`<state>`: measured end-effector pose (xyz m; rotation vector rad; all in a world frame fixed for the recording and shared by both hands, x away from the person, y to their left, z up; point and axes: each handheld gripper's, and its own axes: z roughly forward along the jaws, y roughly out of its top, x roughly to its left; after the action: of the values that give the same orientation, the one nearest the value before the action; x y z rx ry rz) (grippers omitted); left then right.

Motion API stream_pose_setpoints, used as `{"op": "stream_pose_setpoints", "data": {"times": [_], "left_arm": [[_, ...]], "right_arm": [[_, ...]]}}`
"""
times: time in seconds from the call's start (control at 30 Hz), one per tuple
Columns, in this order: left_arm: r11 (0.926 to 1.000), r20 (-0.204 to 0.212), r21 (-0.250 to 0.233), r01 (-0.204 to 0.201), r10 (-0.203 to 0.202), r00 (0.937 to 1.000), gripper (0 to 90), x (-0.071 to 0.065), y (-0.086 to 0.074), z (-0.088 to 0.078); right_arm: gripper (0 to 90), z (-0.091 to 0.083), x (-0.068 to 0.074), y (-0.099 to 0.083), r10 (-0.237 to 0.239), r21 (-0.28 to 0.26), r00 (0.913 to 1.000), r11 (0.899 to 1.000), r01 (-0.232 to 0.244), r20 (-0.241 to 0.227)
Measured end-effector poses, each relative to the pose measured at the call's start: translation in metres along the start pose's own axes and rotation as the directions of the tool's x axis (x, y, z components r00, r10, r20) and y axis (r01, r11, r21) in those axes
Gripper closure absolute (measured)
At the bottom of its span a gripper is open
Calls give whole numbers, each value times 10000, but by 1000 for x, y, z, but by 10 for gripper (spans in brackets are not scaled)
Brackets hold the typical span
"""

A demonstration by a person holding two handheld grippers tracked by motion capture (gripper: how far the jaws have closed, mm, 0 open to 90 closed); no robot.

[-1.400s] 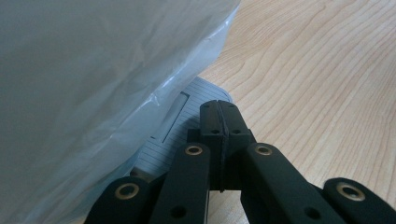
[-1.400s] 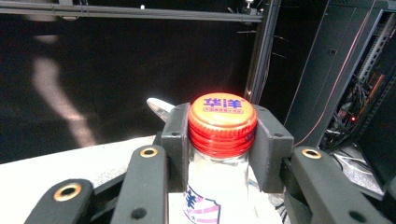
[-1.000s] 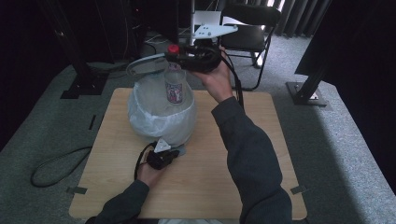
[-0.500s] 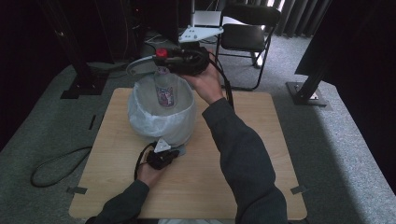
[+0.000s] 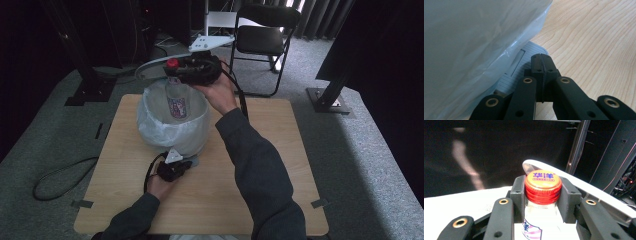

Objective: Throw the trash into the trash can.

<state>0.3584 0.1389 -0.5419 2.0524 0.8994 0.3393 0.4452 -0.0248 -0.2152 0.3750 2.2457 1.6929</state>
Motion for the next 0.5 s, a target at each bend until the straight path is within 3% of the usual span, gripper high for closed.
{"op": "stream_pose_setpoints", "data": {"times": [0.2, 0.3, 0.4, 0.5], "left_arm": [[10000, 1, 36, -20, 20, 10000, 900, 0, 0, 0], [10000, 4, 14, 7, -7, 10000, 900, 0, 0, 0], [10000, 1, 37, -36, 36, 10000, 900, 0, 0, 0], [9997, -8, 26, -226, 226, 9997, 900, 2, 1, 0]], "right_arm": [[619, 4, -1, -7, 42, 213, 10000, 9998, -42, 32], [610, 8, -1, -11, -92, 562, 9999, 9984, 85, 136], [569, 5, -4, -12, 309, 78, 9995, 9995, -308, -65], [538, 2, -3, -12, 89, 307, 9999, 9995, -90, 56]]}}
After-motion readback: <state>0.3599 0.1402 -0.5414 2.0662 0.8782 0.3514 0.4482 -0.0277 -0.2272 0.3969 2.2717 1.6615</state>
